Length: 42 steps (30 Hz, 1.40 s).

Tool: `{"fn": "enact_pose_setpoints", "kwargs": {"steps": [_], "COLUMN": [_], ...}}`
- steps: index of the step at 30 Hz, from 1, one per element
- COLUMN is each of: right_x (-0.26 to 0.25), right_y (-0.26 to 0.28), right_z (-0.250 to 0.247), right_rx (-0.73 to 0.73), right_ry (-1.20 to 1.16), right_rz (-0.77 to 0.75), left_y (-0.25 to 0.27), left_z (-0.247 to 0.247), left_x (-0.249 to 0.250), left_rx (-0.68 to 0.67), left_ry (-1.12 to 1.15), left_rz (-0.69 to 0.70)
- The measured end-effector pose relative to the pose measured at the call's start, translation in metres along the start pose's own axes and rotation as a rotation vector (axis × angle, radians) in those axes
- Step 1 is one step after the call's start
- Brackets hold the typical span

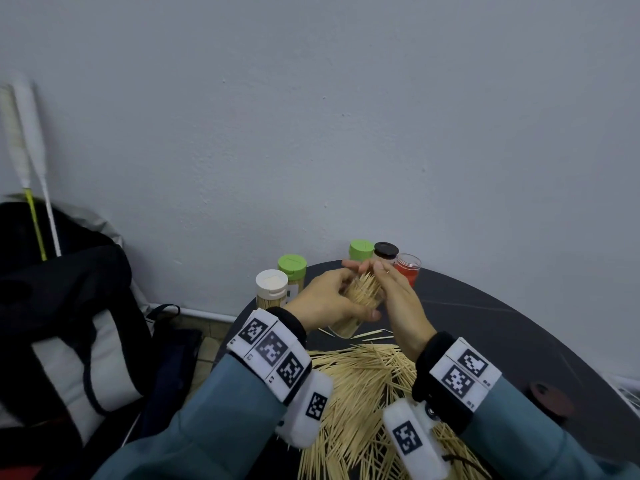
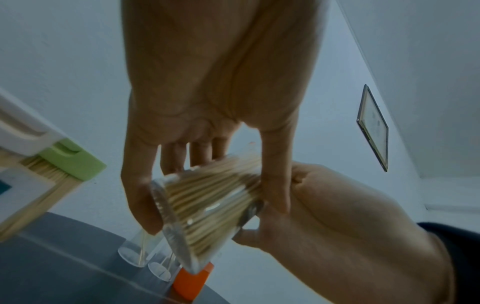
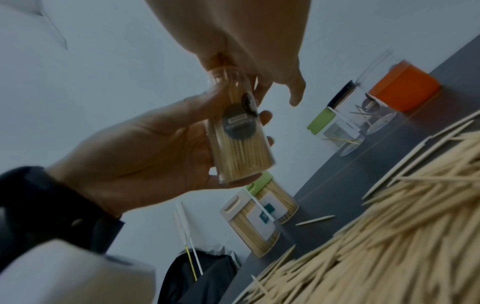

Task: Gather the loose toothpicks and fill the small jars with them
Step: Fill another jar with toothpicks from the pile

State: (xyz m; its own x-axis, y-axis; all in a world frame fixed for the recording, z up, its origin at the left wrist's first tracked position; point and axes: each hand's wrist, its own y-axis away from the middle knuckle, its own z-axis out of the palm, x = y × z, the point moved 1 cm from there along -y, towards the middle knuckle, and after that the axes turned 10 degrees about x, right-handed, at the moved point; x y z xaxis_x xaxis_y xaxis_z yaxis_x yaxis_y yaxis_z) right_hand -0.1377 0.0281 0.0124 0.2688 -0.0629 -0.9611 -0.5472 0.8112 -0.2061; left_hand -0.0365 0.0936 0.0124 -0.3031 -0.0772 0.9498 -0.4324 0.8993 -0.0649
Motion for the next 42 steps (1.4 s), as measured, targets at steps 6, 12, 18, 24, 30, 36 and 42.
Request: {"fn": "enact_pose_setpoints", "kwargs": {"steps": [6,12,18,24,30,36,42], "right_x": [-0.001,-0.005,-0.009,-0.009,-0.008,-0.006,-0.014], "right_y": [-0.001,0.003,-0.005,-0.007,-0.007,-0.004,-0.005], "right_z": [-0.006,-0.009,-0.013,-0.021,-0.025,-0.023,-0.023], "right_rx": [-0.022,-0.150,-0.141,-0.182,-0.228,-0.296,-0.284], "right_ry": [0.089,0.341,0.420,0.486,0.555,0.552,0.548], "right_rz": [-0.002,0.073,0.161,0.179,0.220,0.191,0.219], "left_y": [0.001,-0.001,0.000,0.004,0.008,0.013,0.016], "left_z": [0.001,-0.001,0.004,-0.001,-0.007,-0.007,-0.016], "left_x": [0.001,-0.001,-0.002,0.002,0.002,0.000,0.000], "left_rx": [-0.036,0.054,0.040,0.000,-0.021,-0.044,-0.032], "left_ry": [-0.002,-0.037,-0.079,-0.029,-0.032,-0.084,-0.075], "left_rz": [-0.009,0.000,0.017,0.013,0.018,0.046,0.054]}}
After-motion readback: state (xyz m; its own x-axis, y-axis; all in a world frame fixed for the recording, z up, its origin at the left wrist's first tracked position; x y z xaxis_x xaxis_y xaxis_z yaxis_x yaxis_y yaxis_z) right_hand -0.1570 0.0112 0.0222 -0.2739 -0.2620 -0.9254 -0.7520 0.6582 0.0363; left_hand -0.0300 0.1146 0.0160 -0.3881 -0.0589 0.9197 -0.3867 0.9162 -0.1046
